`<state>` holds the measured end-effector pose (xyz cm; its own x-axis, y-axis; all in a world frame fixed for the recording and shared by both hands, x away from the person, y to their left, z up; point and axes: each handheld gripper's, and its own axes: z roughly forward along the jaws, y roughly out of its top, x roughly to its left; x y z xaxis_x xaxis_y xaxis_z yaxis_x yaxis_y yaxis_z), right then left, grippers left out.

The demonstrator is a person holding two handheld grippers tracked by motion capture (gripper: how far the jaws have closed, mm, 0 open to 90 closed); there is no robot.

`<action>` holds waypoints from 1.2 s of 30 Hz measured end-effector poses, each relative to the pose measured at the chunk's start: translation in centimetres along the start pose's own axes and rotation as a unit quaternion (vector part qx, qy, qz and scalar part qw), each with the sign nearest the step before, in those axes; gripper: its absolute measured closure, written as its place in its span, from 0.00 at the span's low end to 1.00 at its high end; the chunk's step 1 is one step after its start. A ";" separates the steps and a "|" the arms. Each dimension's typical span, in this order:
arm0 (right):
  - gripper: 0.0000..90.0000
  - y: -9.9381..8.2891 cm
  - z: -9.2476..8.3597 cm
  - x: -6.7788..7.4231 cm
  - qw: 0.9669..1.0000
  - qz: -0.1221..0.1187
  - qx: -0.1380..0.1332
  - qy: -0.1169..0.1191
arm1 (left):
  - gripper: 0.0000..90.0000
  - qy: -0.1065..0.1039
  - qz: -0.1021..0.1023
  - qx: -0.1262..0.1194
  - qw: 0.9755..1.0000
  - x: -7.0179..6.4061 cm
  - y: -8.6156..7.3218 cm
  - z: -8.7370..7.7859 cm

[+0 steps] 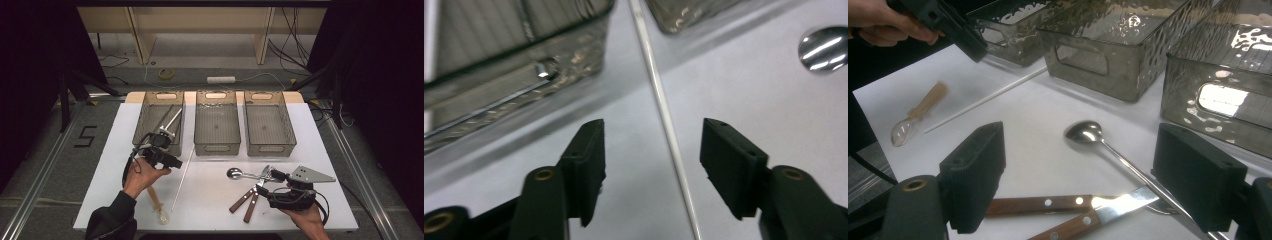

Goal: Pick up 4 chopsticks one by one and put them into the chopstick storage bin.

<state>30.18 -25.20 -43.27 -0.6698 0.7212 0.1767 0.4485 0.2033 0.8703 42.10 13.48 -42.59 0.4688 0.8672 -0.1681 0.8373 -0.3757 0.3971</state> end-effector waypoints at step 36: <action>0.24 0.0 -0.1 0.0 1.000 -0.003 -0.003 0.001 | 0.84 0.040 0.034 0.052 0.997 -2.5 1.2 5.0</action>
<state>30.17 -25.26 -43.22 -0.6732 0.7190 0.1729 0.4412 0.2028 0.8742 43.33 9.26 -46.21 0.5046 0.8604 -0.0709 0.8316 -0.4623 0.3078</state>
